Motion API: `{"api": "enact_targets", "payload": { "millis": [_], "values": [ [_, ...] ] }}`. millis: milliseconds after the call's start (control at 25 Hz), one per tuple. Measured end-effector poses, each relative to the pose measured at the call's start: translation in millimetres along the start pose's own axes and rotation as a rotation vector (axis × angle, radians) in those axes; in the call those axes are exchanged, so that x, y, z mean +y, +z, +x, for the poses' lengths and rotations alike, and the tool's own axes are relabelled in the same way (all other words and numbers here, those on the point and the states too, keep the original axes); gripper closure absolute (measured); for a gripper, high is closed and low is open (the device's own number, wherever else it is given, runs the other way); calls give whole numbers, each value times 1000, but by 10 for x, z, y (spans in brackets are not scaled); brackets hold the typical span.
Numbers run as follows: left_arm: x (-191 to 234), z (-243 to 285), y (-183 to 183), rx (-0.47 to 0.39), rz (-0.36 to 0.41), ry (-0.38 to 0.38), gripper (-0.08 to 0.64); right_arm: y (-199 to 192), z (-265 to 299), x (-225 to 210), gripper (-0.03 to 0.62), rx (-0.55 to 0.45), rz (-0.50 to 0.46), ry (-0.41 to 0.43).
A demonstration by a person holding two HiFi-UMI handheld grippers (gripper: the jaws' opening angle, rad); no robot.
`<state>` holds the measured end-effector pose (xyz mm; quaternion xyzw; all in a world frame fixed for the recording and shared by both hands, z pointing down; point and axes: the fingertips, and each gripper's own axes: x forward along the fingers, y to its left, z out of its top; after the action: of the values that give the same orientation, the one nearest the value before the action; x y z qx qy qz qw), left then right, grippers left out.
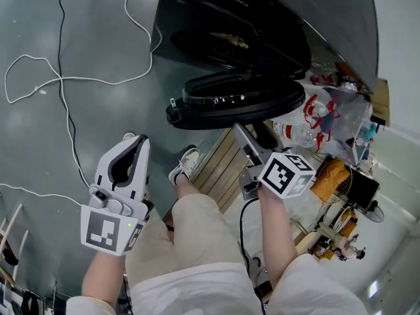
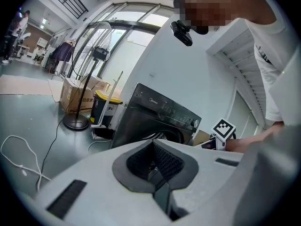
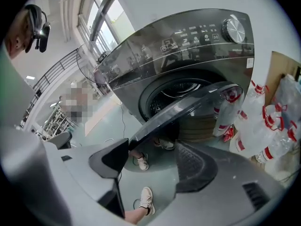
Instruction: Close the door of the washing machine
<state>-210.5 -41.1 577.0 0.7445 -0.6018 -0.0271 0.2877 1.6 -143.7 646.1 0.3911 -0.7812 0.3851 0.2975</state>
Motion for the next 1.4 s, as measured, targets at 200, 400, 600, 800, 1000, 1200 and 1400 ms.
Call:
{"api": "enact_targets", "payload": {
  "millis": [200, 400, 600, 800, 1000, 1200, 1400],
  "values": [
    [-2, 67, -16, 4, -5, 2, 555, 106, 127, 59, 287, -2, -55, -3],
    [-30, 138, 47, 3, 8, -3, 555, 240, 296, 38, 337, 26, -263, -77],
    [-36, 209, 50, 9, 20, -3, 555, 460, 466, -5, 399, -18, -375, -125],
    [-5, 269, 35, 13, 11, 10, 555, 714, 660, 2, 400, -95, -370, -132],
    [-5, 314, 49, 13, 2, 19, 555, 959, 815, -7, 378, -151, -382, -172],
    [42, 347, 36, 21, 1, 26, 555, 1024, 844, -19, 377, -168, -376, -175],
    [58, 375, 47, 24, 10, 36, 555, 1079, 855, -44, 379, -178, -375, -195]
  ]
}}
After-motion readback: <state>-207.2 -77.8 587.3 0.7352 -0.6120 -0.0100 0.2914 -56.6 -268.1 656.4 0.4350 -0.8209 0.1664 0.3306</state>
